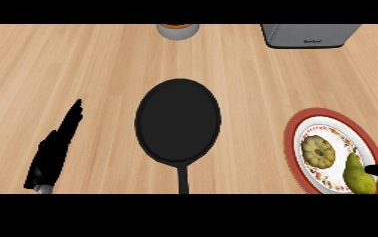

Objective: Pick the squash from the plate and place it in the pan

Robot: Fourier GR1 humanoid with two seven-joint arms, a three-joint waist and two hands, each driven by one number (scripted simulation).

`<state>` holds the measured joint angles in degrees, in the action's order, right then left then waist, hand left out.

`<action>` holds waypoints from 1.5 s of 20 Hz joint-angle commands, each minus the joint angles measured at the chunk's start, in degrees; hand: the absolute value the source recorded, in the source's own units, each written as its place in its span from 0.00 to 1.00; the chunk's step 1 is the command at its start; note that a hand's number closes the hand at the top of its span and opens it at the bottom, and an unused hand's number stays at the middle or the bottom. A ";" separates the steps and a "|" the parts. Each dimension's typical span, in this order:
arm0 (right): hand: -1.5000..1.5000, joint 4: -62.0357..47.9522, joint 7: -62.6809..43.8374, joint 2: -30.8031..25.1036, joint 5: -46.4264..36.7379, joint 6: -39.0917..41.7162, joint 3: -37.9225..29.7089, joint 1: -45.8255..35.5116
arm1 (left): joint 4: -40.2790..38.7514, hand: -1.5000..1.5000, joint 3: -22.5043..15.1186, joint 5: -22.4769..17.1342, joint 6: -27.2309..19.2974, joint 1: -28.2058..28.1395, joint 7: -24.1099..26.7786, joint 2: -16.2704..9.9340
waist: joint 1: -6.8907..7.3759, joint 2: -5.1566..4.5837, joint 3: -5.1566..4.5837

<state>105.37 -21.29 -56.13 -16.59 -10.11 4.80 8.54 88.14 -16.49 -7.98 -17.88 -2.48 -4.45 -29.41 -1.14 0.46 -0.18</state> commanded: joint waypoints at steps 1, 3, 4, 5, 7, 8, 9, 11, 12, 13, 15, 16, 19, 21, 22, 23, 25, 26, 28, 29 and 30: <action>0.00 7.68 -8.47 -5.15 1.47 9.92 1.01 -0.29 | 0.20 0.50 -0.38 0.69 0.20 -0.80 0.96 1.25 | 0.87 -0.29 0.03; 0.00 8.69 -12.85 -4.94 2.28 14.19 3.80 -4.15 | -0.56 0.50 -0.53 1.28 0.75 -0.44 2.47 1.69 | 1.70 -0.52 0.04; 0.00 10.29 -15.82 -2.74 -0.10 14.06 8.32 -4.25 | 1.30 0.50 0.95 0.18 1.39 2.66 -1.89 0.18 | 1.93 -0.58 0.08; 0.00 11.24 -17.17 -3.47 1.47 16.94 7.68 -5.62 | 0.16 0.50 0.21 1.53 0.90 2.47 -1.83 0.91 | 1.68 -0.55 0.09; 0.00 8.50 -21.09 -0.72 0.55 19.73 10.43 -11.26 | -0.40 0.50 1.93 0.29 3.00 1.35 0.05 0.21 | 2.46 -0.69 0.10; 0.00 12.37 -24.61 -1.91 0.91 22.05 10.17 -10.40 | 1.59 0.50 1.22 1.59 1.75 1.97 -2.08 0.64 | 1.88 -0.52 0.10; 0.00 14.28 -29.74 -1.50 2.13 24.19 10.36 -13.45 | 0.67 0.50 1.78 1.31 2.18 4.11 -4.45 0.46 | 1.89 -0.56 0.08; 0.00 11.38 -34.06 3.06 0.70 25.70 13.23 -17.40 | 3.91 0.50 0.41 2.24 2.49 0.47 -2.99 1.15 | 2.36 -0.54 0.11; 0.00 10.64 -37.39 4.72 0.31 27.27 15.49 -20.31 | 0.68 0.50 0.40 2.88 2.36 2.18 -1.72 2.25 | 2.48 -0.67 0.08; 0.00 8.36 -36.96 6.92 -0.74 27.64 16.09 -21.18 | 2.16 0.50 2.27 1.40 4.00 3.33 -4.18 1.00 | 2.22 -0.61 0.13; 0.00 5.81 -39.07 10.35 -1.70 29.02 19.38 -22.87 | -2.20 0.50 0.87 3.58 3.14 1.39 0.16 3.10 | 2.22 -0.69 0.10; 0.00 4.42 -38.35 10.33 -2.83 29.87 20.47 -21.73 | 2.54 0.50 1.60 3.77 2.35 0.68 -2.87 1.63 | 2.27 -0.57 0.15; 0.00 0.68 -42.33 15.12 -6.46 31.36 24.86 -26.28 | -0.13 0.50 1.72 4.18 3.26 1.86 -1.17 2.89 | 2.46 -0.67 0.11; 0.00 -1.15 -43.70 14.58 -5.14 34.51 24.73 -27.00 | 1.56 0.50 1.53 3.95 2.95 0.81 -2.14 3.47 | 2.48 -0.61 0.11; 0.00 0.50 -45.11 12.70 -2.86 37.24 23.25 -26.96 | 1.91 0.50 3.25 3.02 3.65 0.71 -2.61 2.13 | 2.12 -0.48 0.09; 0.00 -1.05 -47.22 14.65 -3.51 37.65 25.92 -27.59 | 1.76 0.50 2.15 3.71 3.93 0.31 -1.31 2.47 | 2.53 -0.56 0.05; 0.00 -2.71 -47.58 13.65 -3.17 39.07 25.74 -27.36 | 0.51 0.50 2.77 3.85 3.73 2.06 -2.69 2.77 | 1.91 -0.55 0.05; 0.00 -6.46 -46.71 15.61 -3.51 39.10 25.97 -30.06 | -1.42 0.50 1.85 5.58 2.38 2.90 -0.51 4.73 | 2.17 -0.72 0.06; 0.00 -4.77 -47.95 15.63 -4.43 38.33 27.18 -27.43 | 2.29 0.50 1.26 5.55 2.01 -0.08 -2.97 4.64 | 1.84 -0.41 0.12; 0.00 -4.35 -47.20 13.34 -2.04 41.32 24.73 -28.99 | -0.41 0.50 3.01 4.27 4.03 3.34 -3.52 3.86 | 1.30 -0.47 0.09; 0.00 -7.95 -46.80 16.30 -4.49 38.82 27.08 -28.39 | 0.98 0.50 3.08 3.99 4.67 0.36 -0.62 3.49 | 1.96 -0.51 0.11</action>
<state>100.56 -59.52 -42.56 -20.16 23.82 29.96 -18.55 88.78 -13.89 -3.75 -14.26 -1.09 -6.40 -26.00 0.77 -0.06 -0.09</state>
